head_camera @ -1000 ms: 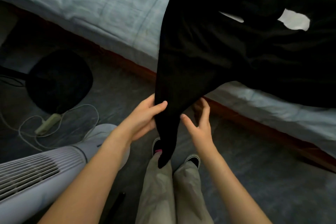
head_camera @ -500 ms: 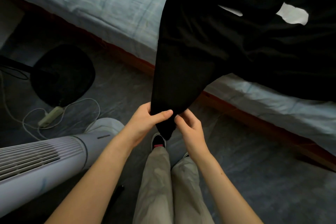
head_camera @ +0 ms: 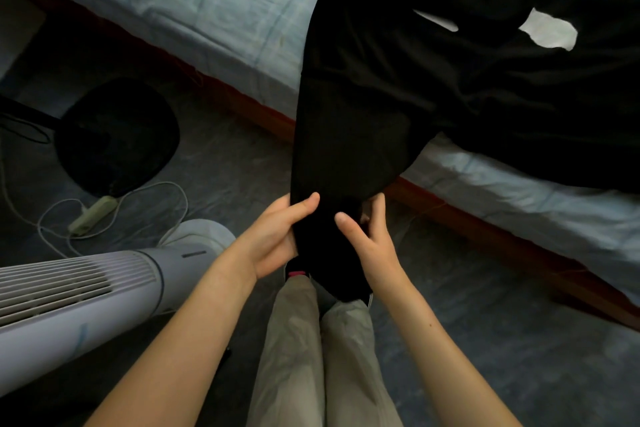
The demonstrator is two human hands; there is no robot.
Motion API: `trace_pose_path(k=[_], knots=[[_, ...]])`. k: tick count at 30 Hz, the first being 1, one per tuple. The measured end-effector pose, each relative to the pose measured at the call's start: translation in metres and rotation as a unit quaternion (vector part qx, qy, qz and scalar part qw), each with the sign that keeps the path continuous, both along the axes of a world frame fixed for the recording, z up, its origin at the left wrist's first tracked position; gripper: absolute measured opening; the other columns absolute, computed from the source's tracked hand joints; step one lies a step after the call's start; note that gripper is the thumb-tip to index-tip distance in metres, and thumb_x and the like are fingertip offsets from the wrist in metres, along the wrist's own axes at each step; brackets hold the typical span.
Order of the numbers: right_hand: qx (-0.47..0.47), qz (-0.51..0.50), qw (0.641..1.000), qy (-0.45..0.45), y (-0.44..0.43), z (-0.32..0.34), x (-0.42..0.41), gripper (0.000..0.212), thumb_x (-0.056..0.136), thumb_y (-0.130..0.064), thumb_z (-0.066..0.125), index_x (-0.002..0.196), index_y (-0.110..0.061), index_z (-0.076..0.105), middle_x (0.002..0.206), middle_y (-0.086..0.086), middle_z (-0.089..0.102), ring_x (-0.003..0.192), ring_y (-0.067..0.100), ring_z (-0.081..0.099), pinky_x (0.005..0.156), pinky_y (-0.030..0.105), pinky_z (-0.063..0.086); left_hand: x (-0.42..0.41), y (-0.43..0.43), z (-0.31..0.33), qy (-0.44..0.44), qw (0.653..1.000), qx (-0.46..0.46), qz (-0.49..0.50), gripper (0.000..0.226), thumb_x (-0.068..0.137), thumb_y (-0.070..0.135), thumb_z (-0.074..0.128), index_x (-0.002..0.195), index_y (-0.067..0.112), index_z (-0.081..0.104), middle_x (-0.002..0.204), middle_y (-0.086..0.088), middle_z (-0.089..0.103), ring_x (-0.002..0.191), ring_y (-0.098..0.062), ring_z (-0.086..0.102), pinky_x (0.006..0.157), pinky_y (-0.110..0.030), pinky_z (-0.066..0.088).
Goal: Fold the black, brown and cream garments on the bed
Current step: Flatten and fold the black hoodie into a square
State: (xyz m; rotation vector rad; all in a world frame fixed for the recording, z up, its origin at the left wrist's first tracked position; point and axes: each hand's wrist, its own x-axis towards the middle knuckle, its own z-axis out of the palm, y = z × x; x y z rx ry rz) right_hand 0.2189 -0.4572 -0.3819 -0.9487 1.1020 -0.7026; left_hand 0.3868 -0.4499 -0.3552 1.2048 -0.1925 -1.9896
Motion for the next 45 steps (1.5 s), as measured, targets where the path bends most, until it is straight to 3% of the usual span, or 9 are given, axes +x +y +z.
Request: trace_pose_path(k=[5,10,13,16,20,24,34,40,45], knots=[[0.021,-0.058,0.998,-0.003,0.004,0.006,-0.003,0.055,0.076,-0.043,0.075,0.120,-0.022,0.050,0.112,-0.010,0.067,0.110,0.010,0.064,0.084,0.026,0.053,-0.006,0.007,0.003,0.012,1.000,-0.005,0.010,0.043,0.096,0.021,0.057,0.138,0.012,0.050,0.133,-0.014,0.061,0.123,-0.028,0.058,0.095,-0.038,0.053],[-0.018,-0.113,0.992,0.051,0.013,0.015,-0.012,0.052,0.076,-0.030,0.082,0.109,-0.027,0.041,0.100,-0.013,0.066,0.094,0.007,0.068,0.070,0.021,0.055,-0.011,0.019,0.007,-0.072,0.996,-0.030,0.041,0.045,0.091,0.006,0.062,0.134,0.013,0.052,0.124,-0.009,0.067,0.117,-0.024,0.063,0.090,-0.032,0.055],[-0.041,-0.099,0.994,0.031,0.016,0.025,-0.024,0.067,0.080,-0.015,0.080,0.127,-0.036,0.038,0.119,0.006,0.063,0.106,0.022,0.068,0.076,0.028,0.058,-0.012,0.024,0.011,-0.144,0.985,-0.056,0.074,0.047,0.089,0.005,0.063,0.133,0.016,0.051,0.120,-0.004,0.069,0.115,-0.021,0.064,0.086,-0.028,0.056],[-0.102,-0.006,0.994,0.041,0.014,0.037,-0.038,0.078,0.085,-0.009,0.076,0.147,-0.036,0.037,0.147,-0.011,0.047,0.135,0.013,0.048,0.100,0.022,0.048,-0.011,0.026,0.017,-0.158,0.979,-0.091,0.087,0.068,0.088,0.004,0.065,0.145,0.025,0.036,0.124,0.002,0.067,0.117,-0.018,0.063,0.083,-0.026,0.055],[-0.071,0.061,0.995,0.038,0.008,0.056,-0.056,0.069,0.083,-0.010,0.078,0.141,-0.035,0.051,0.141,-0.009,0.056,0.130,0.011,0.053,0.099,0.026,0.050,-0.009,0.024,0.033,-0.165,0.974,-0.147,0.052,0.084,0.085,0.003,0.070,0.144,0.046,0.029,0.125,0.004,0.066,0.116,-0.021,0.064,0.084,-0.030,0.056],[-0.070,0.048,0.995,0.054,-0.009,0.086,-0.069,0.058,0.079,-0.015,0.081,0.129,-0.033,0.060,0.124,-0.004,0.066,0.116,0.015,0.063,0.090,0.031,0.055,-0.015,0.002,0.061,-0.200,0.964,-0.175,0.027,0.067,0.082,0.001,0.072,0.135,0.034,0.049,0.126,0.004,0.064,0.117,-0.021,0.063,0.090,-0.035,0.055],[-0.202,-0.044,0.976,0.068,-0.116,0.145,-0.090,0.044,0.077,-0.007,0.081,0.114,-0.025,0.065,0.110,-0.007,0.067,0.108,0.010,0.063,0.085,0.017,0.051,-0.024,-0.145,0.116,-0.242,0.922,-0.301,0.018,0.041,0.083,-0.002,0.070,0.118,0.016,0.061,0.095,-0.001,0.069,0.093,-0.013,0.067,0.078,-0.022,0.054],[-0.266,-0.130,0.948,0.113,-0.223,0.136,-0.076,0.047,0.081,-0.010,0.080,0.120,-0.030,0.064,0.114,-0.017,0.065,0.111,0.003,0.062,0.086,0.016,0.052,-0.024,-0.279,0.100,-0.250,0.899,-0.359,0.018,0.036,0.080,0.011,0.075,0.112,0.023,0.064,0.109,-0.012,0.066,0.102,-0.020,0.065,0.082,-0.026,0.053],[-0.209,-0.161,0.947,0.182,-0.317,0.069,-0.067,0.074,0.080,-0.016,0.079,0.138,-0.049,0.045,0.129,-0.031,0.050,0.119,-0.016,0.047,0.091,0.003,0.043,-0.031,-0.381,0.033,-0.228,0.915,-0.329,-0.058,0.052,0.081,0.006,0.074,0.124,0.030,0.056,0.121,-0.006,0.063,0.109,-0.015,0.065,0.083,-0.022,0.052]])
